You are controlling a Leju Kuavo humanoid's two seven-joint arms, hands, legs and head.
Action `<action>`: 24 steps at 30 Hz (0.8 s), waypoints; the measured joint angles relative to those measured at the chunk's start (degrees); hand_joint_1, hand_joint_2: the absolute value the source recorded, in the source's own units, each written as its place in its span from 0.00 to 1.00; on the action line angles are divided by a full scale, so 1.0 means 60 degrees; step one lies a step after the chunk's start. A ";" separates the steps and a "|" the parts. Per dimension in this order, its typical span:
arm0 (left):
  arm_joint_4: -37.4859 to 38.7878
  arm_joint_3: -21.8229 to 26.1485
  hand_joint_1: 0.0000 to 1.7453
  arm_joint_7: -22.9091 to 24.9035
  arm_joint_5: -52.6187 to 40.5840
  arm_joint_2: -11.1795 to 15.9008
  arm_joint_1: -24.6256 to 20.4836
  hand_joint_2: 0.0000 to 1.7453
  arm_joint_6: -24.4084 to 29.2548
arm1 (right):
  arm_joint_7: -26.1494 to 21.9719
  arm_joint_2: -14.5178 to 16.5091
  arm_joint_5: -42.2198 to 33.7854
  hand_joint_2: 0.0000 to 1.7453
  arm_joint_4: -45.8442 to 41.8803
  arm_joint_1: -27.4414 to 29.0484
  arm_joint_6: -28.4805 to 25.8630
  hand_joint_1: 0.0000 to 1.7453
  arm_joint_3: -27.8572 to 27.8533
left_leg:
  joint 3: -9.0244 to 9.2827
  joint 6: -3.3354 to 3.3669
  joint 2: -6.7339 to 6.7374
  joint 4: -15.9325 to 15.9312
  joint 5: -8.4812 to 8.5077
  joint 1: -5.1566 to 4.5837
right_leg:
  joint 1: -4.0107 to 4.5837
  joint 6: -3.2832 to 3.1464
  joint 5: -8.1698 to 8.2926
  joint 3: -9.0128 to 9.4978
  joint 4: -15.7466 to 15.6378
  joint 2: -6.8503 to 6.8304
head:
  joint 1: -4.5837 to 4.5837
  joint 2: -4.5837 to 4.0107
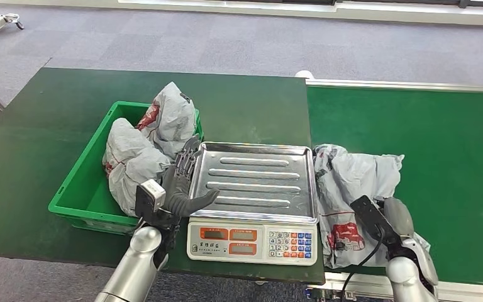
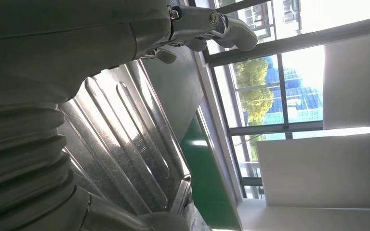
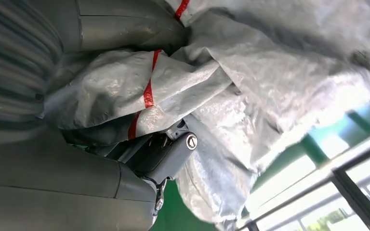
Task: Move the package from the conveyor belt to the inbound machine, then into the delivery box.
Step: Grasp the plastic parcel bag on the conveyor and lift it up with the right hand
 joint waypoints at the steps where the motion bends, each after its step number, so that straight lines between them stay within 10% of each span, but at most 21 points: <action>1: -0.0015 0.0000 0.00 0.0000 0.0003 0.0004 0.0000 1.00 -0.0003 | -0.0083 0.0025 -0.0002 1.00 -0.0076 0.0005 -0.0114 1.00 -0.0030 | 0.0000 0.0000 0.0000 0.0000 0.0000 0.0000 | 0.0000 0.0000 0.0000 0.0000 0.0000 0.0000 | 0.0000 0.0000; 15: -0.0057 0.0000 0.00 0.0000 0.0009 0.0013 -0.0038 1.00 -0.0105 | -0.2300 0.0486 -0.0082 1.00 -0.2471 0.0733 -0.3713 1.00 -0.0749 | -0.0008 0.0000 -0.0002 0.0000 -0.0001 0.0000 | 0.0001 0.0000 -0.0001 -0.0014 0.0000 -0.0001 | 0.0000 0.0000; 24: -0.0058 0.0000 0.00 0.0000 0.0009 0.0010 -0.0044 1.00 -0.0030 | -0.2785 0.0733 -0.0348 1.00 -0.3866 0.1248 -0.4152 1.00 -0.1079 | -0.0010 0.0001 0.0003 0.0000 -0.0002 0.0000 | 0.0000 0.0000 0.0000 -0.0021 0.0000 0.0002 | 0.0000 0.0000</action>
